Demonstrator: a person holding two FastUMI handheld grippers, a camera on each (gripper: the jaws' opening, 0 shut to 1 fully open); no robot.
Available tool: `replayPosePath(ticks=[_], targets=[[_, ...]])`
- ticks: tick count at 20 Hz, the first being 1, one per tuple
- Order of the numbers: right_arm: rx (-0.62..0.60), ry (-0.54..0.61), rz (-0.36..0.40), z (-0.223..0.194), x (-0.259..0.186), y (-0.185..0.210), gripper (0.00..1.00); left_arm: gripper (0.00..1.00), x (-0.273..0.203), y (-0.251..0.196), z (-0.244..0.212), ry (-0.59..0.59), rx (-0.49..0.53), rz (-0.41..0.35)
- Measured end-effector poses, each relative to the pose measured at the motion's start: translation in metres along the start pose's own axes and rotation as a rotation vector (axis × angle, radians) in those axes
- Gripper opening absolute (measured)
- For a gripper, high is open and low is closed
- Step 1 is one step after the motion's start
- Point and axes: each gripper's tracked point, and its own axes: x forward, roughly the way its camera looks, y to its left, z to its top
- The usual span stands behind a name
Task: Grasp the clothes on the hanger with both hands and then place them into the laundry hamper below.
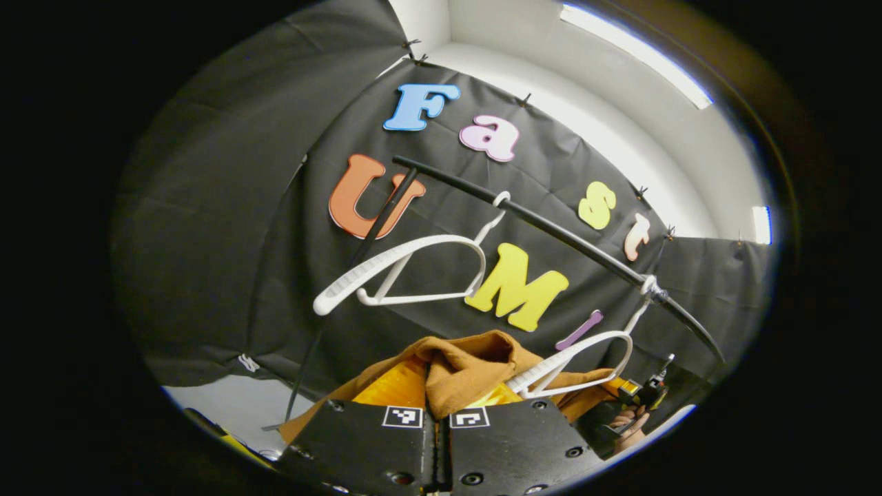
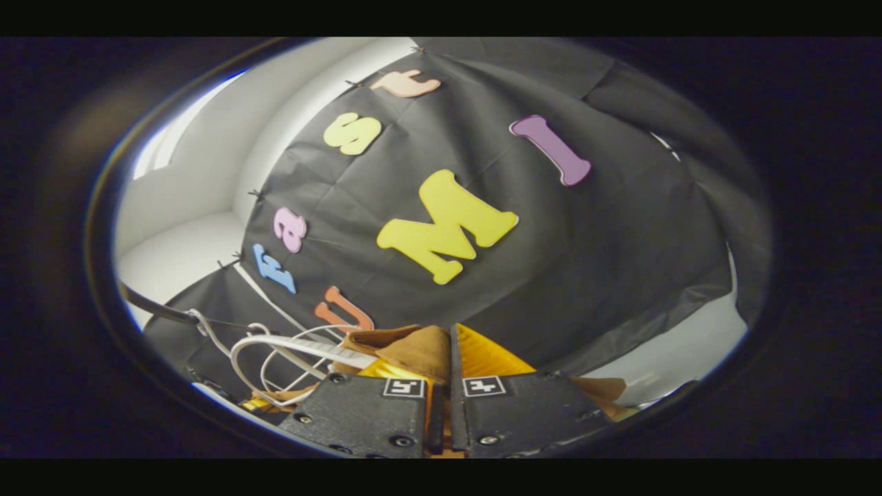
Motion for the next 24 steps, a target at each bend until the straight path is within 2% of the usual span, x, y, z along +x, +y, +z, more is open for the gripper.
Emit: replayPosePath(ticks=[4, 5, 6, 8, 9, 13, 15, 19, 24], targets=[[-0.007, 0.026, -0.04, -0.015, -0.004, -0.02, 0.07, 0.01, 0.0, 0.018, -0.019, 0.04, 0.005, 0.026], [-0.014, 0.029, -0.053, -0.017, -0.006, -0.023, 0.05, 0.06, 0.0, 0.021, -0.027, 0.056, 0.011, 0.032], [-0.026, 0.034, -0.064, -0.02, -0.007, -0.027, 0.05, 0.07, -0.001, 0.026, -0.034, 0.07, 0.02, 0.041], [-0.053, 0.04, -0.093, -0.026, -0.011, -0.036, 0.1, 0.07, -0.005, 0.031, -0.044, 0.094, 0.045, 0.055], [-0.063, 0.039, -0.11, -0.029, -0.014, -0.039, 0.05, 0.07, -0.005, 0.032, -0.049, 0.108, 0.06, 0.058], [-0.087, 0.052, -0.161, -0.049, -0.026, -0.05, 0.05, 0.07, -0.015, 0.032, -0.069, 0.149, 0.11, 0.059], [-0.1, 0.062, -0.175, -0.062, -0.032, -0.051, 0.07, 0.07, -0.02, 0.032, -0.076, 0.161, 0.119, 0.057], [-0.079, 0.087, -0.176, -0.089, -0.047, -0.045, 0.05, 0.07, -0.031, 0.026, -0.091, 0.187, 0.135, 0.042], [-0.082, 0.134, -0.176, -0.13, -0.06, -0.032, 0.04, 0.06, -0.043, 0.001, -0.118, 0.232, 0.108, -0.021]])
